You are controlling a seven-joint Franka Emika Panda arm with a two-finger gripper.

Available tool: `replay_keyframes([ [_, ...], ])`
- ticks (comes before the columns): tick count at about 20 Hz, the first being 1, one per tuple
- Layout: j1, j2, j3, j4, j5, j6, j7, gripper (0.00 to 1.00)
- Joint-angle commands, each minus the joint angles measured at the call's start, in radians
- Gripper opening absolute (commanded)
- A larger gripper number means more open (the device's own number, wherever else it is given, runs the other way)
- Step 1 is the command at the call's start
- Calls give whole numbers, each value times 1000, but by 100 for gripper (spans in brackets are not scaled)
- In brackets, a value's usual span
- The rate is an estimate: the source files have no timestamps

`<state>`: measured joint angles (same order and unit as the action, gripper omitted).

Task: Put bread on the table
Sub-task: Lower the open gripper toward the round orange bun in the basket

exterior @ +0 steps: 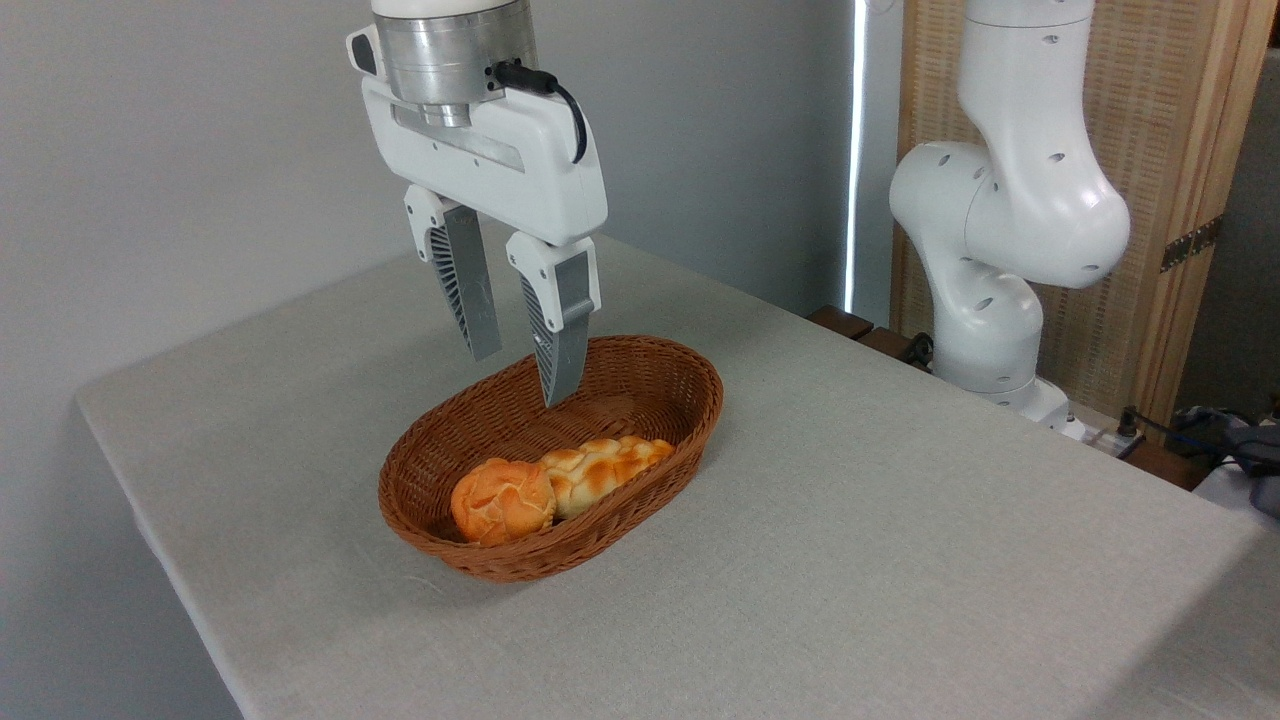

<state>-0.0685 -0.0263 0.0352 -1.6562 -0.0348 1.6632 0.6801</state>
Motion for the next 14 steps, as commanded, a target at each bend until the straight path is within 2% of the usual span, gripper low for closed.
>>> replay_keyframes([
  [1, 12, 20, 38, 26, -67, -20, 19, 100],
  [14, 10, 23, 35, 24, -65, -22, 15, 100],
])
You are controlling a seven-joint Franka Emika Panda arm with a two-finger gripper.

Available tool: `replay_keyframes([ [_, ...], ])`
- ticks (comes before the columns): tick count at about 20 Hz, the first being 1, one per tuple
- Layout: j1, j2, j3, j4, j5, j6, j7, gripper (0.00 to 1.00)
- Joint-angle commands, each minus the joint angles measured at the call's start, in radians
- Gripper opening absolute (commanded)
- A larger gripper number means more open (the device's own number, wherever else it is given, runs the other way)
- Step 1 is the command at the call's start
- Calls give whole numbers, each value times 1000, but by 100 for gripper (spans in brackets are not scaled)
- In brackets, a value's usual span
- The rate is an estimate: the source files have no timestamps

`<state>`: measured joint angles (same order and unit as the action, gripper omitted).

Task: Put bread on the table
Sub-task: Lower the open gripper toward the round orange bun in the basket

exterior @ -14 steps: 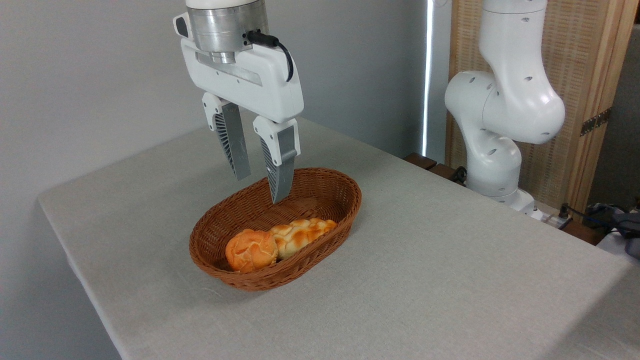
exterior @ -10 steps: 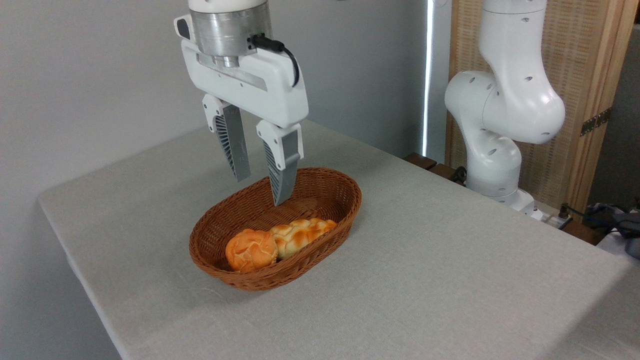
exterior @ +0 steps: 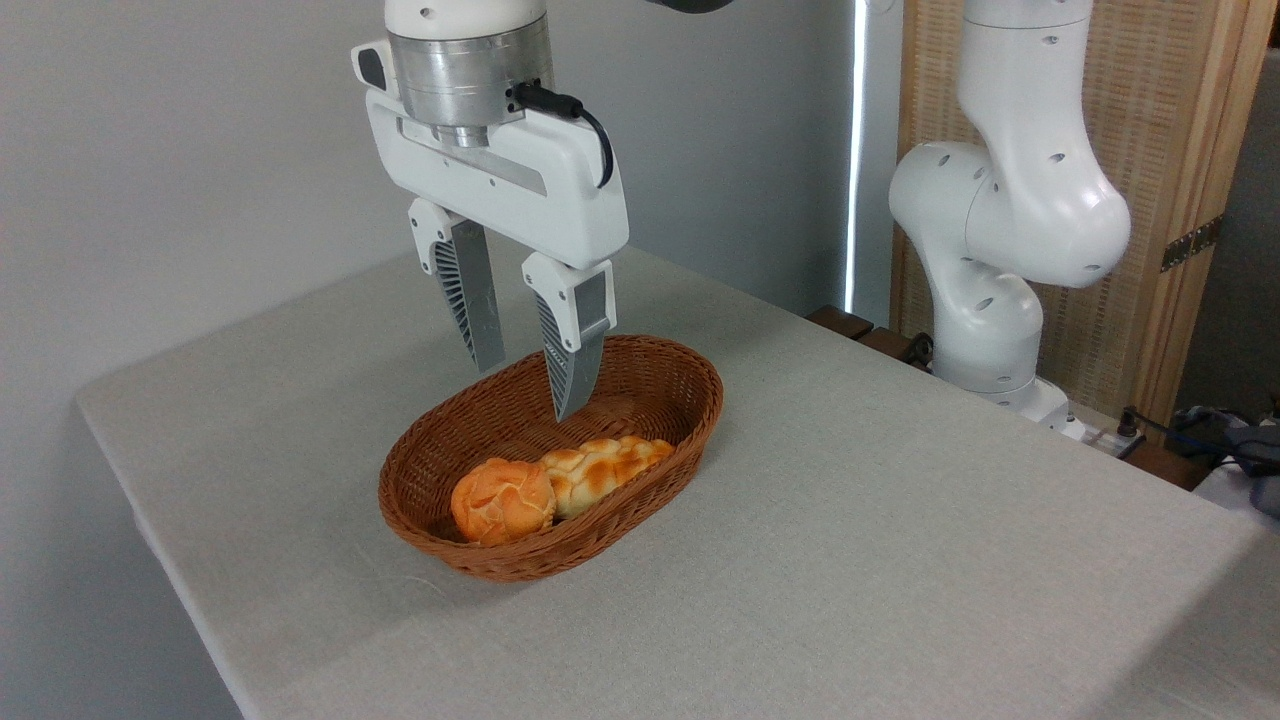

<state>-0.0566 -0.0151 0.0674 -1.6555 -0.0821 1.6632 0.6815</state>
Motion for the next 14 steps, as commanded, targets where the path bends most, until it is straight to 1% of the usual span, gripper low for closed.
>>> replay_keyframes([
  [1, -3, 12, 2, 23, -18, -22, 15, 100],
  [8, -8, 12, -8, 5, -18, -8, 15, 100],
  [10, -11, 12, -17, -18, -18, 42, 13, 100],
  [14, -12, 9, -64, -79, -18, 136, 6, 100],
])
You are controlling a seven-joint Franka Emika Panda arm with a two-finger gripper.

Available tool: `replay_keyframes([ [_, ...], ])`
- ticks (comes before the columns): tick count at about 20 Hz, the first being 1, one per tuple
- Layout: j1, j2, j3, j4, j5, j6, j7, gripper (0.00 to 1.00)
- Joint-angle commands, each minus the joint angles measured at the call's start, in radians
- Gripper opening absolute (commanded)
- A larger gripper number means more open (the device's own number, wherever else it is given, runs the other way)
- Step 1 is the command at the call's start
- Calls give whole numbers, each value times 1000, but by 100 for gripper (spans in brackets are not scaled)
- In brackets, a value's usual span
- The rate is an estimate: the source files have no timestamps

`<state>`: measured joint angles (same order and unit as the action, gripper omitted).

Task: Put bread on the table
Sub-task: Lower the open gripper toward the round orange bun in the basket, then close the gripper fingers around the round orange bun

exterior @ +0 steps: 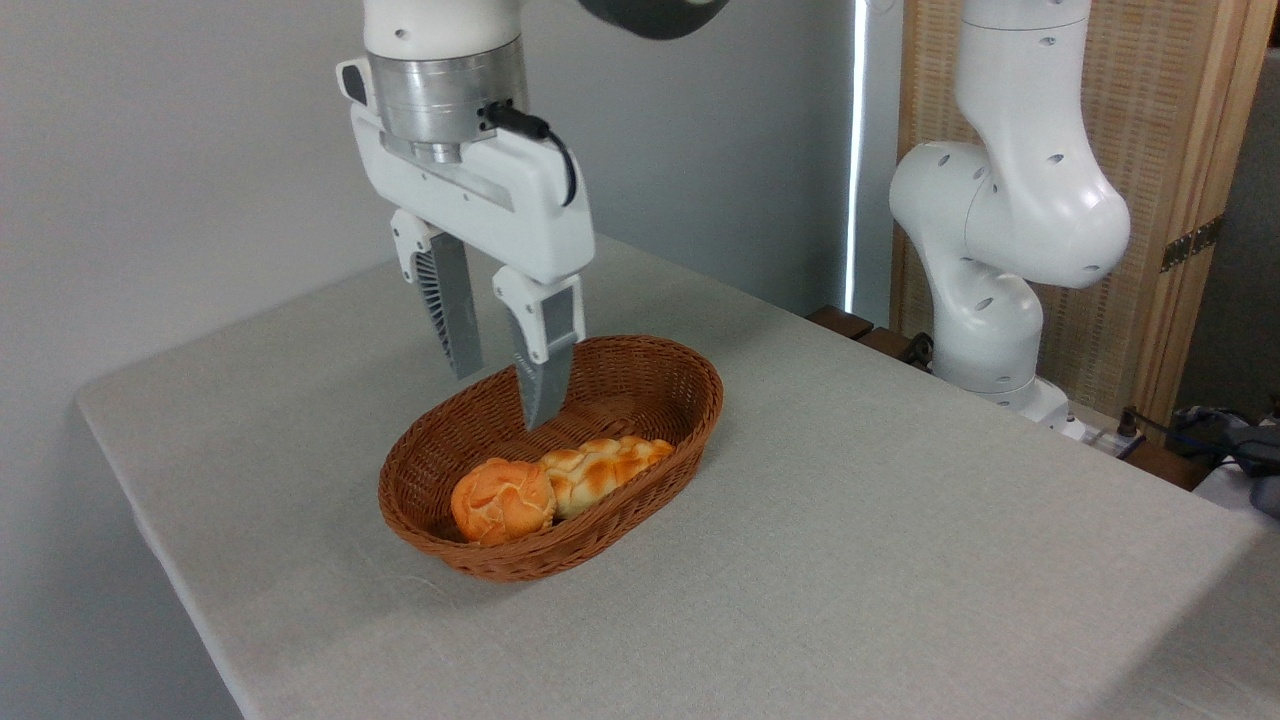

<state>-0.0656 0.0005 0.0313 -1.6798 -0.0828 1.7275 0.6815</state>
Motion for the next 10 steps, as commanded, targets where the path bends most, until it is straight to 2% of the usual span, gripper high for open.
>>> replay_keyframes([
  [1, -3, -8, -42, -76, -17, 93, 6, 100],
  [8, -3, -5, -116, -201, -5, 257, 18, 100],
  [10, -5, -5, -123, -219, 29, 265, 18, 100],
])
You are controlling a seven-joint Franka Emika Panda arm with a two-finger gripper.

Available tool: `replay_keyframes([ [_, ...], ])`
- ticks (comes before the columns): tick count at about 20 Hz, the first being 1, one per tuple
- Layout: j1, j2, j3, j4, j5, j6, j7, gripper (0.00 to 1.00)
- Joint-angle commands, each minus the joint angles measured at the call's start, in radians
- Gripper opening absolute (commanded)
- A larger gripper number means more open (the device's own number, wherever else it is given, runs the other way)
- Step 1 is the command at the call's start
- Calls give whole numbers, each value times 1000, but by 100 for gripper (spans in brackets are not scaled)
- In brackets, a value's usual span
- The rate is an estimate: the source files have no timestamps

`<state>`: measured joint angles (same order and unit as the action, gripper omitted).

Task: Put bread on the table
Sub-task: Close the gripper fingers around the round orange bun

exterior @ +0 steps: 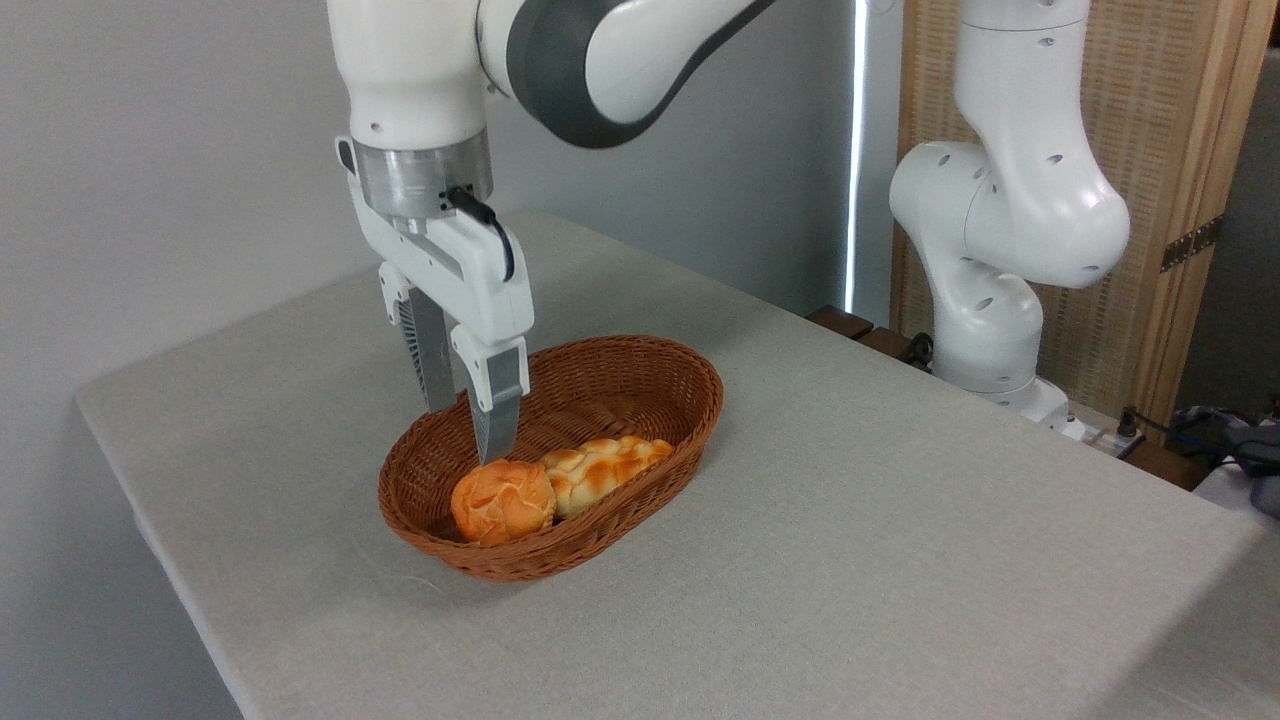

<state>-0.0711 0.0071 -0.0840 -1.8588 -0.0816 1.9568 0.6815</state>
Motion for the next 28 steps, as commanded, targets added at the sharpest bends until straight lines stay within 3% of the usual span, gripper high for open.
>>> replay_keyframes([
  [1, 1, -12, -8, -48, 45, 37, 18, 100],
  [5, 1, -2, -22, -59, 131, 42, 53, 100],
  [11, 1, 13, -46, -128, 134, 169, 58, 100],
  [16, 1, 30, -54, -129, 134, 172, 59, 100],
  [24, 2, 33, -54, -146, 227, 172, 98, 100],
  [28, 1, 33, -56, -151, 227, 172, 95, 100],
])
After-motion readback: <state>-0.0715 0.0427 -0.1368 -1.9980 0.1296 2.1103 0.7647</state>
